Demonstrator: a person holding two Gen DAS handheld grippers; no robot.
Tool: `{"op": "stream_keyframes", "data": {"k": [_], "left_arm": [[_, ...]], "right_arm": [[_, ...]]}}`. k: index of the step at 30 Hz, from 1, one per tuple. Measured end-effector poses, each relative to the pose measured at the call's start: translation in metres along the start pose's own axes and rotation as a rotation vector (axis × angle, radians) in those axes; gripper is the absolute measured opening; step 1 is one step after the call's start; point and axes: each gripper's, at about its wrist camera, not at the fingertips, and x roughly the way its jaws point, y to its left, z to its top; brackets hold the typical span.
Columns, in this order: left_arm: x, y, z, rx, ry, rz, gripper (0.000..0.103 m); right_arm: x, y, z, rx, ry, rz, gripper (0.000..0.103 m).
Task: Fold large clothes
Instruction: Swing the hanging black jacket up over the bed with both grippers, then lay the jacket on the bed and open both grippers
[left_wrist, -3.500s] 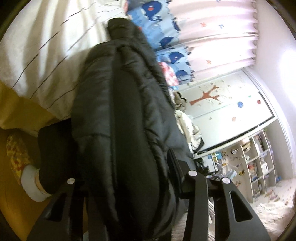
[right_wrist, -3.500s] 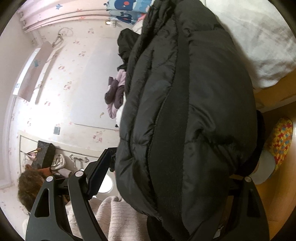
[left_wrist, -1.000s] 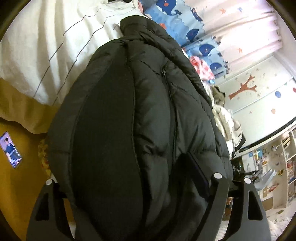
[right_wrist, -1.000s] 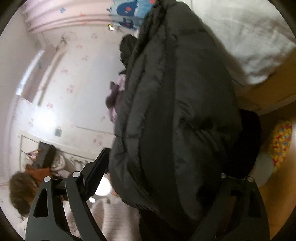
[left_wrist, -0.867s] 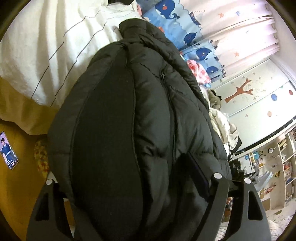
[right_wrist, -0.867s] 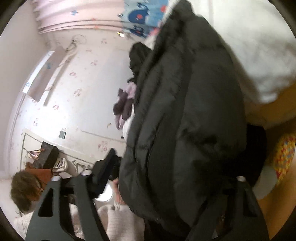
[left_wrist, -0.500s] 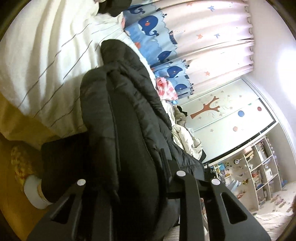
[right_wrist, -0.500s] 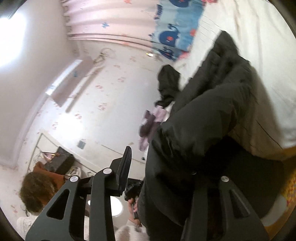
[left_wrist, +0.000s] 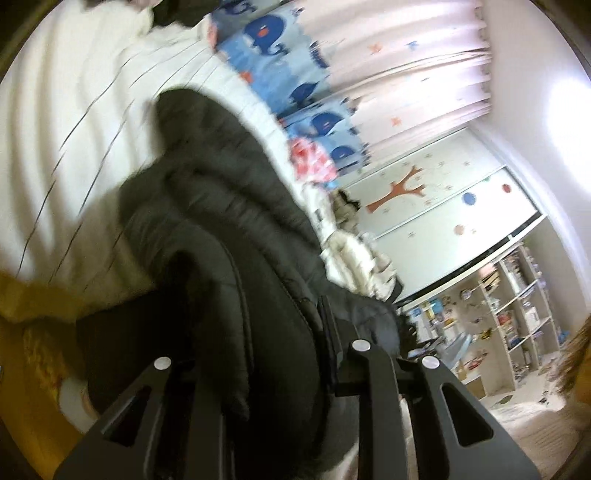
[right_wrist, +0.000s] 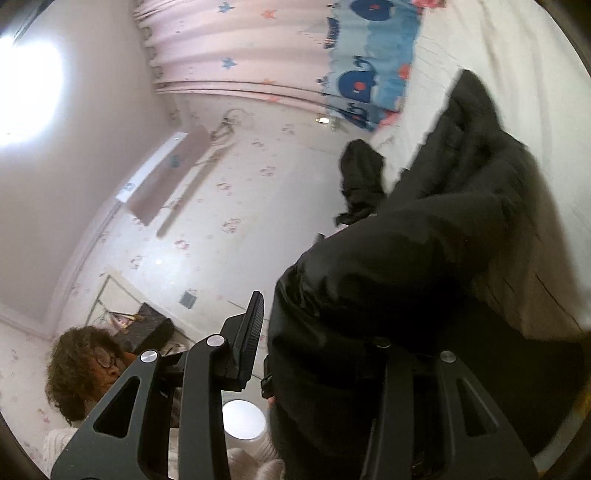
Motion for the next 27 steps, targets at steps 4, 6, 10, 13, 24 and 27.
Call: {"op": "stream_keyframes", "data": {"k": [4,6,10,13,24,27], "left_arm": [[0.008,-0.015,0.046,0.006,-0.051,-0.020,0.024],[0.015,-0.020,0.073,0.012,-0.080,-0.011,0.024],[0.035,-0.022,0.132,-0.003,-0.142,0.019,0.024],[0.056,-0.019,0.179,-0.011,-0.176,0.040,0.024],[0.193,0.094,0.276,-0.184,-0.132,0.440,0.024],[0.217,0.120,0.279,-0.224,-0.104,0.487,0.024]], "right_arm": [[0.017,0.014,0.038,-0.055,-0.004,0.049,0.038],[0.026,0.021,0.064,-0.078,-0.010,0.057,0.038],[0.044,0.026,0.114,-0.106,-0.031,0.040,0.038],[0.062,0.023,0.156,-0.112,-0.058,0.013,0.038],[0.105,-0.143,0.268,0.189,-0.171,-0.449,0.053],[0.111,-0.173,0.274,0.252,-0.201,-0.431,0.055]]}}
